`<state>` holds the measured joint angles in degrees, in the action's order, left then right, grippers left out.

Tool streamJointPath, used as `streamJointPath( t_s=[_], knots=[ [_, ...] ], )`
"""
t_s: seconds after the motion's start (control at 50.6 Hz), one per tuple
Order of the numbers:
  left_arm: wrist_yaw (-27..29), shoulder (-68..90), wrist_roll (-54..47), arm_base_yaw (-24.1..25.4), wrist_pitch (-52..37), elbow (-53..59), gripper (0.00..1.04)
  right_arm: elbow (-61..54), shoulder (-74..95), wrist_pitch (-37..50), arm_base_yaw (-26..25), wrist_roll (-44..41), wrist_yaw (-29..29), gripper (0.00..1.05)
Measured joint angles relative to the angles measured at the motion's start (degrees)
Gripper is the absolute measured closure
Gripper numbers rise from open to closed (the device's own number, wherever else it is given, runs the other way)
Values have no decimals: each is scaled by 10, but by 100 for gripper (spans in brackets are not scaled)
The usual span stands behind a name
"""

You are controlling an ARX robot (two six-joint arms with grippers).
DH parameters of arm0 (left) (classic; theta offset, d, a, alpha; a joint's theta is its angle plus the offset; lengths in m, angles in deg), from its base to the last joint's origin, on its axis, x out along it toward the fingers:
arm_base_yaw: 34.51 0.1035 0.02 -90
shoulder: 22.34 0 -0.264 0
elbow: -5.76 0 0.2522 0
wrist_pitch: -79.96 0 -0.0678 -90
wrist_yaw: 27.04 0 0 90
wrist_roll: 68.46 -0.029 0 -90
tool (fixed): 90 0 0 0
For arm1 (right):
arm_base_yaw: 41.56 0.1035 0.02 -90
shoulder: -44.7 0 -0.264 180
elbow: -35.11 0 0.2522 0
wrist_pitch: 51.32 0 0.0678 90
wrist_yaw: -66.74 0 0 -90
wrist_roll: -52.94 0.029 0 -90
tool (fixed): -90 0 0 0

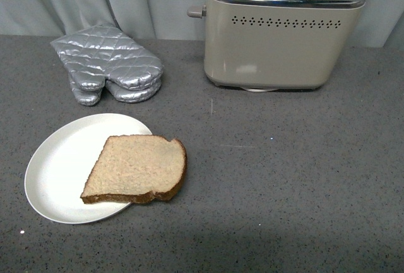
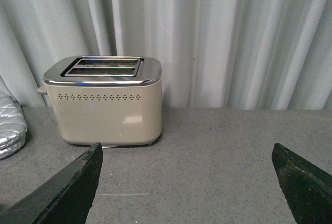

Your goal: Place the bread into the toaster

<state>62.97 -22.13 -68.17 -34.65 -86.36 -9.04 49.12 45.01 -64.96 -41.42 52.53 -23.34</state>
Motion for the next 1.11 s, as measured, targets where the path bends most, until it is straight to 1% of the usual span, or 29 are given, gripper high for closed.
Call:
streamJointPath(
  t_s=[0.672, 0.711, 0.751, 0.771, 0.79, 0.83, 0.889, 0.929, 0.968, 1.067, 1.106],
  knots=[
    [0, 0, 0, 0, 0, 0, 7, 0, 0, 0, 0, 0, 0, 10],
    [24, 9, 17, -8, 17, -5, 7, 0, 0, 0, 0, 0, 0, 10],
    [87, 43, 57, -30, 82, -30, 7, 0, 0, 0, 0, 0, 0, 10],
    [102, 55, 63, -36, 97, -36, 7, 0, 0, 0, 0, 0, 0, 10],
    [130, 81, 87, -47, 123, -48, 7, 0, 0, 0, 0, 0, 0, 10],
    [159, 123, 126, -61, 143, -60, 7, 0, -1, 0, 0, 0, 0, 10],
    [155, 179, 166, -65, 128, -66, 7, 0, -1, 0, 0, 0, 0, 10],
    [150, 228, 181, -64, 95, -74, 7, 0, -1, 0, 0, 0, 0, 10],
    [137, 284, 183, -62, 46, -82, 7, 0, -1, 0, 0, 0, 0, 10],
    [80, 466, 177, -45, -85, -121, 7, 0, -1, 0, 0, 0, 0, 10],
    [65, 529, 169, -36, -115, -138, 7, 0, -1, 0, 0, 0, 0, 10]
  ],
)
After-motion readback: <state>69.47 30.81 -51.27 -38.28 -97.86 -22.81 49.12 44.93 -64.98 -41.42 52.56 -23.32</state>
